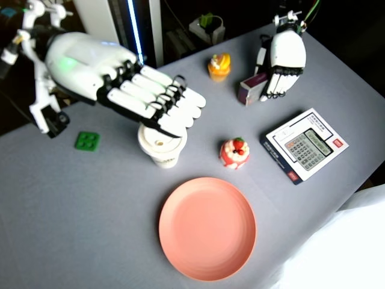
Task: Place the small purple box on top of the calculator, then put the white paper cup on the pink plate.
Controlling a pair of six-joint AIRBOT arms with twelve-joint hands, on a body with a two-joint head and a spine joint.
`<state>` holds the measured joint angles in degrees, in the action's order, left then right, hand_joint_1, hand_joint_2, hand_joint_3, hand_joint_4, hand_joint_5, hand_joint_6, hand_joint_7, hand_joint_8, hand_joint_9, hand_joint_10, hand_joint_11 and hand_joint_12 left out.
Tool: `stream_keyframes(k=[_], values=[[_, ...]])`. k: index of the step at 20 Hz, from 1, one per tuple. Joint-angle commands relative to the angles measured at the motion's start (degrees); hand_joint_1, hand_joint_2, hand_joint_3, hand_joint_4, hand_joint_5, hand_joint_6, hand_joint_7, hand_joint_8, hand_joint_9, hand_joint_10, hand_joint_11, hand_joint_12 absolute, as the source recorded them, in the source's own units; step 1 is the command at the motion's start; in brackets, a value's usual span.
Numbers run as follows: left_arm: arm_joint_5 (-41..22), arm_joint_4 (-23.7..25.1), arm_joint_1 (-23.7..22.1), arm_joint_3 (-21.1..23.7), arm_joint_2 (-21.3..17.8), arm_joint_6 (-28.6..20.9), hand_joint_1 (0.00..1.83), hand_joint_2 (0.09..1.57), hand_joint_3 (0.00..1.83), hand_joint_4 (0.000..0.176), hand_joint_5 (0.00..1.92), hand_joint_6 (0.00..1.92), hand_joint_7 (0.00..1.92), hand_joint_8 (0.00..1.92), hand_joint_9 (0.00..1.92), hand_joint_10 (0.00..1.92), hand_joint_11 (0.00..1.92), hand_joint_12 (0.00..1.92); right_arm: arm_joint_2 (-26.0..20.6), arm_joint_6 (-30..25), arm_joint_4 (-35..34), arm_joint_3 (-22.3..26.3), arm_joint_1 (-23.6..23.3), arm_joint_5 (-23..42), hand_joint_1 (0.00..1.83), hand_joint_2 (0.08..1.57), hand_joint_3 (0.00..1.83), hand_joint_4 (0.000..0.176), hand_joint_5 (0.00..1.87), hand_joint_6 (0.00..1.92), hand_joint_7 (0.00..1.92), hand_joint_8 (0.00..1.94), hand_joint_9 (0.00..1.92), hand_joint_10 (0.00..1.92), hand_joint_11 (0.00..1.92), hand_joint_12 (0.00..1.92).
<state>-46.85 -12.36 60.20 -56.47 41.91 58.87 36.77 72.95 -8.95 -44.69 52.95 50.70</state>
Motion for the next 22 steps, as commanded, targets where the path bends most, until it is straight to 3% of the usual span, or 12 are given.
stream_keyframes(k=[1,2,5,7,9,15,16,17,20,22], values=[[-8.78,-0.23,-0.66,0.17,-0.5,0.21,1.22,1.2,0.0,0.0,0.8,1.07,0.87,1.43,0.84,1.66,0.81,1.92,0.22,0.03,-0.18,-0.35,-0.33,7.29,0.17,1.22,0.01,0.0,0.0,0.0,0.0,0.0,0.0,0.0,0.0,0.0],[-9.59,-0.53,-0.71,0.13,-0.65,0.21,1.23,1.2,0.0,0.0,0.8,1.02,0.85,1.47,0.86,1.73,0.85,1.92,0.26,0.03,-0.18,-0.38,-0.33,7.29,0.17,1.22,0.01,0.0,0.0,0.0,0.0,0.0,0.0,0.0,0.0,0.0],[-11.89,-3.2,-1.31,-0.75,-0.67,0.29,1.24,1.18,0.0,0.0,0.83,1.02,0.89,1.39,0.84,1.65,0.78,1.92,0.57,0.03,-0.18,-0.55,-0.33,7.28,0.18,1.22,0.01,0.0,0.0,0.0,0.0,0.0,0.0,0.0,0.0,0.0],[-12.89,-5.76,-2.45,-2.08,-0.23,0.33,1.24,1.18,0.0,0.0,0.86,0.95,0.89,1.41,0.86,1.69,0.82,1.92,0.8,0.03,-0.19,-0.67,-0.33,7.28,0.18,1.22,0.01,0.0,0.0,0.0,0.0,0.0,0.0,0.0,0.0,0.0],[-12.67,-6.74,-4.16,-3.26,0.29,0.33,1.23,1.21,0.0,0.0,0.81,0.98,0.83,1.52,0.89,1.76,0.93,1.92,0.89,0.03,-0.19,-0.71,-0.33,7.27,0.17,1.22,0.01,0.0,0.0,0.0,0.0,0.0,0.0,0.0,0.0,0.0],[-5.45,-11.31,-13.17,-9.95,4.93,2.26,1.23,1.2,0.0,0.0,0.81,0.97,0.84,1.51,0.9,1.7,0.93,1.92,1.04,0.03,-0.24,-0.83,-0.19,7.27,0.17,1.23,0.01,0.0,0.0,0.0,0.0,0.0,0.0,0.0,0.0,0.0],[-3.97,-12.3,-14.47,-11.31,5.86,2.27,1.24,1.18,0.0,0.0,0.84,1.0,0.91,1.35,0.86,1.46,0.82,1.85,1.13,0.03,-0.24,-0.88,-0.19,7.27,0.16,1.23,0.01,0.0,0.0,0.0,0.0,0.0,0.0,0.0,0.0,0.0],[-2.88,-13.06,-15.37,-12.33,6.56,2.28,1.24,1.17,0.0,0.0,0.85,0.99,0.93,1.31,0.86,1.38,0.8,1.82,1.14,0.03,-0.24,-0.9,-0.19,7.27,0.16,1.23,0.01,0.0,0.0,0.0,0.0,0.0,0.0,0.0,0.0,0.0],[1.57,-15.63,-18.63,-16.16,9.23,2.58,1.23,1.17,0.0,0.0,0.85,1.04,0.93,1.28,0.86,1.31,0.76,1.77,1.28,0.03,-0.24,-0.98,-0.14,7.27,0.16,1.21,0.0,0.0,0.0,0.0,0.0,0.0,0.0,0.0,0.0,0.0],[4.92,-18.31,-20.85,-18.07,10.78,5.48,1.22,1.18,0.0,0.0,0.82,1.07,0.9,1.33,0.85,1.26,0.75,1.7,1.48,0.03,-0.25,-1.13,-0.09,7.25,0.17,1.22,0.0,0.0,0.0,0.0,0.0,0.0,0.0,0.0,0.0,0.0]])
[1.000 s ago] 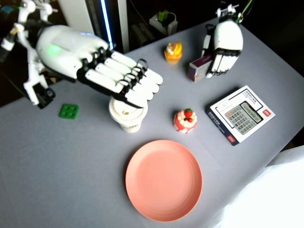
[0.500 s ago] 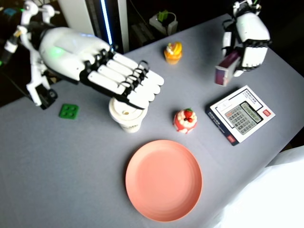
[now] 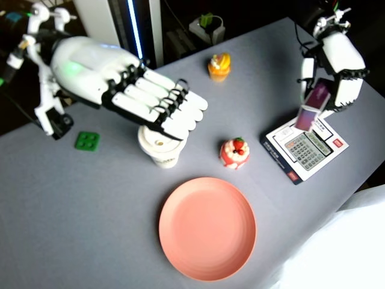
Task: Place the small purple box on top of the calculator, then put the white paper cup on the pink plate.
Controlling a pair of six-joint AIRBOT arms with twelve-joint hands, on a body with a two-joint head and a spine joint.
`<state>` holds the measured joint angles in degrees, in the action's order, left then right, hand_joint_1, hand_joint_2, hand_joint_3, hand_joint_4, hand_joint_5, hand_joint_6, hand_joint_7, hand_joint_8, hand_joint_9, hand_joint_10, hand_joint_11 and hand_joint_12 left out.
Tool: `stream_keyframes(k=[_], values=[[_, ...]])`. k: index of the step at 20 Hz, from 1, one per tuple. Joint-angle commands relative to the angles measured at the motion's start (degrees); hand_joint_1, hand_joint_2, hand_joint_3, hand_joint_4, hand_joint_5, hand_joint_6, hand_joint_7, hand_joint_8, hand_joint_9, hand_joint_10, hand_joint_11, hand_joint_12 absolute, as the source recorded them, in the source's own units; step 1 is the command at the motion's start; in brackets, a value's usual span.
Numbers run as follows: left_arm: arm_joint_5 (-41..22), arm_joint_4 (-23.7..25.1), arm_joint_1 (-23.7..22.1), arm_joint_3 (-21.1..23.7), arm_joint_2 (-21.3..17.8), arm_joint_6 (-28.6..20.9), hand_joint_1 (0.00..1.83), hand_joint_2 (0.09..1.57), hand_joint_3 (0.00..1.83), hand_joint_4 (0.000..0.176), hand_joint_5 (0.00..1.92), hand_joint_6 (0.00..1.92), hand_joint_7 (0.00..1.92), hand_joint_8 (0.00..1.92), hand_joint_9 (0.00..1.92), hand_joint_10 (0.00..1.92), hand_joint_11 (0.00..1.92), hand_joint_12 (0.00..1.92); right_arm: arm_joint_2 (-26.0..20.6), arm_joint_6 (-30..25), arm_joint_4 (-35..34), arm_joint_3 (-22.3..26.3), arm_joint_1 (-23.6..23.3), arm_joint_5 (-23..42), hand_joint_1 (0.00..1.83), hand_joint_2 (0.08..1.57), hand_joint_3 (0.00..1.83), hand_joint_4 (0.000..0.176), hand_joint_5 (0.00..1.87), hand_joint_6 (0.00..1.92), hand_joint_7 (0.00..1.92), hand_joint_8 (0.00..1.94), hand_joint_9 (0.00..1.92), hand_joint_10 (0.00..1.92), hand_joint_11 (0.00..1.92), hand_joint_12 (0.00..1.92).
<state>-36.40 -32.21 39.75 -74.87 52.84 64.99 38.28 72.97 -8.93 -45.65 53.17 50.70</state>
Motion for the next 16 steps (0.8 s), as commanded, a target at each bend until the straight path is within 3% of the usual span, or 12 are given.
stream_keyframes(k=[1,2,6,7,8,9,10,11,12,13,15,16], values=[[-3.04,-0.17,-1.88,-0.82,0.76,2.0,1.22,1.18,0.0,0.0,0.81,1.08,0.9,1.32,0.85,1.25,0.76,1.69,0.09,0.01,-0.32,-0.25,-0.31,7.21,0.17,1.22,0.0,0.0,0.0,0.0,0.0,0.0,0.0,0.0,0.0,0.0],[-1.32,-1.49,-3.05,-2.01,1.74,3.41,1.23,1.19,0.0,0.0,0.81,1.06,0.89,1.35,0.86,1.3,0.78,1.71,0.2,0.01,-0.39,-0.32,-0.28,7.19,0.17,1.22,0.0,0.0,0.0,0.0,0.0,0.0,0.0,0.0,0.0,0.0],[4.87,-6.3,-6.81,-5.85,5.28,9.7,1.21,1.23,0.0,0.0,0.65,1.3,0.87,1.36,0.8,1.29,0.73,1.67,0.46,0.0,-0.39,-0.44,-0.21,7.13,0.18,1.22,0.01,0.0,0.0,0.0,0.0,0.0,0.0,0.0,0.0,0.0],[5.86,-7.23,-7.13,-6.51,5.89,10.81,1.19,1.24,0.0,0.0,0.71,1.24,0.8,1.45,0.7,1.35,0.61,1.79,0.5,0.0,-0.39,-0.46,-0.21,7.13,0.17,1.23,0.01,0.0,0.0,0.0,0.0,0.0,0.0,0.0,0.0,0.0],[6.73,-7.71,-7.28,-7.19,6.42,11.06,1.17,1.29,0.0,0.0,0.56,1.41,0.76,1.54,0.49,1.33,0.29,1.87,0.58,0.0,-0.39,-0.53,-0.21,7.13,0.17,1.23,0.01,0.0,0.0,0.0,0.0,0.0,0.0,0.0,0.0,0.0],[7.46,-8.16,-7.32,-7.86,6.92,11.12,1.16,1.29,0.0,0.0,0.55,1.41,0.76,1.55,0.48,1.33,0.28,1.88,0.67,0.0,-0.39,-0.57,-0.21,7.13,0.17,1.23,0.01,0.0,0.0,0.0,0.0,0.0,0.0,0.0,0.0,0.0],[7.9,-8.41,-7.32,-8.2,7.14,11.23,1.01,1.21,0.0,0.0,0.34,0.6,0.49,0.72,0.35,0.88,0.07,1.67,0.68,0.0,-0.39,-0.57,-0.21,7.13,0.2,1.23,0.01,0.0,0.0,0.0,0.0,0.0,0.0,0.0,0.0,0.0],[7.97,-8.48,-7.31,-8.26,7.17,11.24,1.01,1.21,0.0,0.0,0.34,0.6,0.49,0.72,0.35,0.88,0.07,1.67,0.68,0.0,-0.39,-0.57,-0.21,7.13,0.2,1.23,0.01,0.0,0.0,0.0,0.0,0.0,0.0,0.0,0.0,0.0],[8.25,-8.5,-7.28,-8.32,7.19,11.27,0.91,1.18,0.0,0.0,0.35,0.07,0.47,0.11,0.35,0.39,0.0,1.42,0.68,0.0,-0.4,-0.57,-0.21,7.13,0.18,1.22,0.0,0.0,0.0,0.0,0.0,0.0,0.0,0.0,0.0,0.0],[8.27,-8.45,-7.24,-8.31,7.22,11.29,0.91,1.18,0.0,0.0,0.36,0.02,0.49,0.04,0.38,0.29,0.0,1.4,0.68,0.0,-0.4,-0.57,-0.21,7.13,0.18,1.22,0.0,0.0,0.0,0.0,0.0,0.0,0.0,0.0,0.0,0.0],[8.51,-8.15,-7.21,-8.29,7.32,11.29,0.89,1.12,0.0,0.0,0.32,0.0,0.41,0.01,0.36,0.27,0.0,1.45,0.68,0.0,-0.41,-0.56,-0.21,7.14,0.18,1.22,0.0,0.0,0.0,0.0,0.0,0.0,0.0,0.0,0.0,0.0],[8.66,-7.92,-7.17,-8.29,7.36,11.29,0.87,1.09,0.0,0.016,0.21,0.0,0.23,0.0,0.22,0.18,0.0,1.23,0.68,0.0,-0.43,-0.56,-0.21,7.15,0.16,1.21,0.0,0.0,0.0,0.0,0.0,0.0,0.0,0.0,0.0,0.0]])
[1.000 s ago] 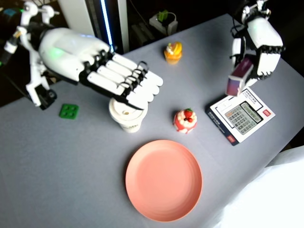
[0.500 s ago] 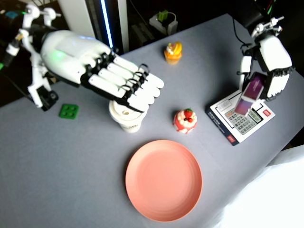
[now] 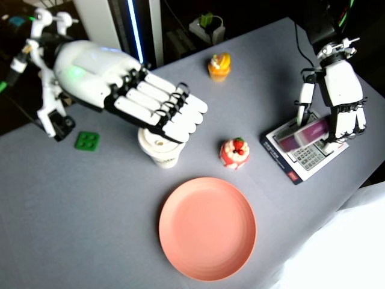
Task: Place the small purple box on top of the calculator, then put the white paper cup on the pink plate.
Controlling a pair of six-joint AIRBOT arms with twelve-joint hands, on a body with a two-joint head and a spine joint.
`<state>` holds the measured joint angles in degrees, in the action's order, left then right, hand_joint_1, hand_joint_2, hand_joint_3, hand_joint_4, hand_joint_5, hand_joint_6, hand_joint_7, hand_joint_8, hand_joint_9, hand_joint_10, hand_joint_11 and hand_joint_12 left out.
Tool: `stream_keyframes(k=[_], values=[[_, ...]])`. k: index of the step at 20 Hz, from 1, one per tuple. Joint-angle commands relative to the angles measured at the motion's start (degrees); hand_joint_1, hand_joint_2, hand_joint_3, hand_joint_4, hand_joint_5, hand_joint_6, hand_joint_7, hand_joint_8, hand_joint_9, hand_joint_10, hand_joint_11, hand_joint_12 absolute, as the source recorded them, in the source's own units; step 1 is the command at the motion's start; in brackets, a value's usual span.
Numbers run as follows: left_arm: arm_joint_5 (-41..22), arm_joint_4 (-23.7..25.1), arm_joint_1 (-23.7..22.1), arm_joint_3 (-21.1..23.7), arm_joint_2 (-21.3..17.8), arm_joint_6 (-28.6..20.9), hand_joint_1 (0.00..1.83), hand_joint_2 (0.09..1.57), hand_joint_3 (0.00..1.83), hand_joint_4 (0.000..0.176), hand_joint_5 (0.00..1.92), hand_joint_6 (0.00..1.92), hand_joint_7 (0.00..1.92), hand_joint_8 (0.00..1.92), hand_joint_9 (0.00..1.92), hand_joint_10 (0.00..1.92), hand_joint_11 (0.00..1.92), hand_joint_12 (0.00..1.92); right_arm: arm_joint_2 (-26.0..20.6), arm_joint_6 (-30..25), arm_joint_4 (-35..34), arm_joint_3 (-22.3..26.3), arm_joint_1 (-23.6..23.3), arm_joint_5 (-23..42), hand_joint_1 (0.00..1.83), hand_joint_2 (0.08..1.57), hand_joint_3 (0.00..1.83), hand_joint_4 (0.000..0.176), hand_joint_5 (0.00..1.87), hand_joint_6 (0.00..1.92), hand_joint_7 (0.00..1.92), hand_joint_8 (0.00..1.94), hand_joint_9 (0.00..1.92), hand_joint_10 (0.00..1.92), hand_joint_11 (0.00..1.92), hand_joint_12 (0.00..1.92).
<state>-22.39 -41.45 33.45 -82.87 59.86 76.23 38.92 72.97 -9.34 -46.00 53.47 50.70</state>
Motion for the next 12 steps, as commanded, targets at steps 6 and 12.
stream_keyframes(k=[6,12], values=[[-7.92,4.97,-0.88,2.85,-1.56,0.05,0.79,1.07,0.0,0.072,0.04,0.0,0.0,0.0,0.0,0.0,0.0,0.2,-0.1,-0.01,-0.18,0.09,-0.52,7.42,0.22,1.18,0.0,0.0,0.0,0.0,0.0,0.0,0.0,0.0,0.0,0.0],[-19.22,16.5,2.51,9.37,-6.98,-12.04,0.66,1.06,0.0,0.171,0.03,0.0,0.0,0.0,0.0,0.0,0.0,0.0,-1.31,-3.23,1.1,0.54,-0.18,7.93,0.36,1.11,0.0,0.0,0.0,0.0,0.0,0.0,0.0,0.0,0.0,0.0]])
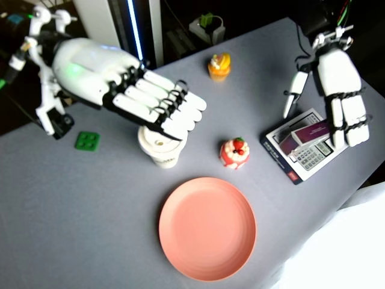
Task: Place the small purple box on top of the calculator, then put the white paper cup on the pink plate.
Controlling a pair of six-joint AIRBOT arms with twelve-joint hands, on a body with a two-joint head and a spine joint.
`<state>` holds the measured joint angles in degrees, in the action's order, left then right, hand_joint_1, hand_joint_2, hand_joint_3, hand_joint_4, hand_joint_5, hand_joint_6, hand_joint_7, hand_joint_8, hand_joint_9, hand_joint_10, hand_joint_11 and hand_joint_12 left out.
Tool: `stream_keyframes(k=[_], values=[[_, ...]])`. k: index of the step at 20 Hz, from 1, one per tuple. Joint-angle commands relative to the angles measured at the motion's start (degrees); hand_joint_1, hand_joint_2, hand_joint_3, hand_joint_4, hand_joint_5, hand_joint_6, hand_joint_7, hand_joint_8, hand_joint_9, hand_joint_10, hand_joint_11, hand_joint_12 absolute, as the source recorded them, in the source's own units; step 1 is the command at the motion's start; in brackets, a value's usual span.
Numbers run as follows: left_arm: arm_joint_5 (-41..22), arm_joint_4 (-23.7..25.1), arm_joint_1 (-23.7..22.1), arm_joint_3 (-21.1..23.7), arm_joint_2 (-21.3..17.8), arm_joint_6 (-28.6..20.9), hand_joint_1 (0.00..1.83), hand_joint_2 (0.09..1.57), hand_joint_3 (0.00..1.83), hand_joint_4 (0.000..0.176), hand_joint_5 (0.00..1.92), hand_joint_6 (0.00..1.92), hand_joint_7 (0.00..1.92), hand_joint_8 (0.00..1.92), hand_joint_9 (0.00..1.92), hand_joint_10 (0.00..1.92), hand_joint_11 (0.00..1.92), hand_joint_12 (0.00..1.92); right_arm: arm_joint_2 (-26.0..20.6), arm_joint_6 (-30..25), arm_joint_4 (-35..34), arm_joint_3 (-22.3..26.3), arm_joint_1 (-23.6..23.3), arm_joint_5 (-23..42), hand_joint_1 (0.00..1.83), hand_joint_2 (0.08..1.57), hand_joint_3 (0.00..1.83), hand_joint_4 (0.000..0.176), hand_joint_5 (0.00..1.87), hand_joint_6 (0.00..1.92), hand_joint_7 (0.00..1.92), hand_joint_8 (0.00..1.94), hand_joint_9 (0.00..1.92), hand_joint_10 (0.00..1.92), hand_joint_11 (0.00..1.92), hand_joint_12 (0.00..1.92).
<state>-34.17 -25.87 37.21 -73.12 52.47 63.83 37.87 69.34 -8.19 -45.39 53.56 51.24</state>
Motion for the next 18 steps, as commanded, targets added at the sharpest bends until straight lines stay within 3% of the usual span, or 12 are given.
stream_keyframes(k=[1,2,3,4,6,7,8,10,11,13,15,18], values=[[-9.98,2.54,-0.31,0.75,-0.43,-1.38,0.6,1.08,0.01,0.161,0.02,0.0,0.0,0.0,0.0,0.0,0.0,0.0,-0.26,-1.13,0.33,-0.4,-0.09,7.39,0.42,1.08,0.0,0.0,0.0,0.0,0.0,0.0,0.0,0.0,0.0,0.0],[-13.0,4.05,0.58,2.14,-1.27,-2.6,0.59,1.08,0.01,0.171,0.02,0.0,0.0,0.0,0.0,0.0,0.0,0.0,-0.25,-3.3,0.94,-0.9,0.27,7.38,0.43,1.07,0.0,0.0,0.0,0.0,0.0,0.0,0.0,0.0,0.0,0.0],[-15.2,5.19,1.21,3.25,-1.9,-3.32,0.56,1.19,0.0,0.163,0.0,0.0,0.0,0.0,0.0,0.0,0.0,0.39,-0.24,-5.15,1.61,-1.32,0.62,7.34,0.47,0.99,0.03,0.0,0.0,0.0,0.0,0.0,0.0,0.0,0.0,0.35],[-17.28,6.37,1.86,4.28,-2.5,-4.17,0.56,1.19,0.0,0.163,0.0,0.0,0.0,0.0,0.0,0.0,0.0,0.39,-0.16,-7.36,2.11,-1.83,1.22,7.34,0.47,0.99,0.03,0.0,0.0,0.0,0.0,0.0,0.0,0.0,0.0,0.35],[-20.86,8.42,2.96,6.03,-3.43,-5.36,0.55,1.18,0.0,0.159,0.0,0.0,0.0,0.0,0.0,0.0,0.0,0.91,0.32,-8.52,2.23,-2.3,2.01,7.04,0.47,0.99,0.03,0.0,0.0,0.0,0.0,0.0,0.0,0.0,0.0,0.88],[-24.11,9.82,3.95,7.6,-4.25,-5.55,0.59,1.19,0.0,0.164,0.02,0.0,0.0,0.0,0.0,0.0,0.0,0.27,0.97,-8.54,2.28,-2.57,2.13,5.98,0.44,0.97,0.01,0.017,0.0,0.0,0.0,0.0,0.0,0.0,0.0,0.85],[-24.76,10.04,4.18,7.94,-4.45,-5.55,0.61,1.2,0.0,0.153,0.03,0.0,0.0,0.0,0.0,0.0,0.0,0.13,1.18,-8.57,2.32,-2.67,2.13,5.56,0.45,0.95,0.0,0.04,0.0,0.0,0.0,0.0,0.0,0.0,0.0,0.83],[-28.02,10.89,5.4,9.63,-5.66,-5.59,0.62,1.19,0.0,0.148,0.03,0.0,0.0,0.0,0.02,0.01,0.0,0.63,2.54,-9.26,2.32,-3.69,2.12,3.46,0.49,0.93,0.0,0.059,0.0,0.0,0.0,0.0,0.0,0.0,0.0,1.11],[-29.28,11.25,5.78,10.23,-6.04,-5.61,0.6,1.18,0.0,0.17,0.02,0.0,0.0,0.0,0.03,0.01,0.0,0.72,3.21,-10.1,2.33,-4.38,2.11,2.61,0.54,0.92,0.0,0.062,0.0,0.0,0.0,0.0,0.0,0.0,0.0,1.14],[-31.09,11.62,6.25,10.95,-6.55,-5.61,0.59,1.18,0.0,0.174,0.02,0.0,0.0,0.0,0.03,0.01,0.0,0.74,4.47,-11.79,2.33,-5.66,2.27,1.43,0.55,0.92,0.0,0.066,0.0,0.0,0.0,0.0,0.0,0.0,0.0,1.02],[-32.07,11.73,6.57,11.35,-6.78,-5.62,0.62,1.18,0.0,0.174,0.03,0.0,0.0,0.0,0.02,0.01,0.0,0.53,5.87,-12.67,2.28,-6.9,2.21,0.31,0.58,0.96,0.01,0.066,0.0,0.0,0.0,0.0,0.0,0.0,0.0,0.12],[-32.65,12.12,6.77,11.65,-6.79,-5.63,0.62,1.18,0.0,0.174,0.03,0.0,0.0,0.0,0.03,0.01,0.0,0.55,7.4,-12.94,1.72,-8.35,1.84,-1.42,0.58,0.98,0.02,0.071,0.0,0.0,0.0,0.0,0.0,0.0,0.0,0.0]])
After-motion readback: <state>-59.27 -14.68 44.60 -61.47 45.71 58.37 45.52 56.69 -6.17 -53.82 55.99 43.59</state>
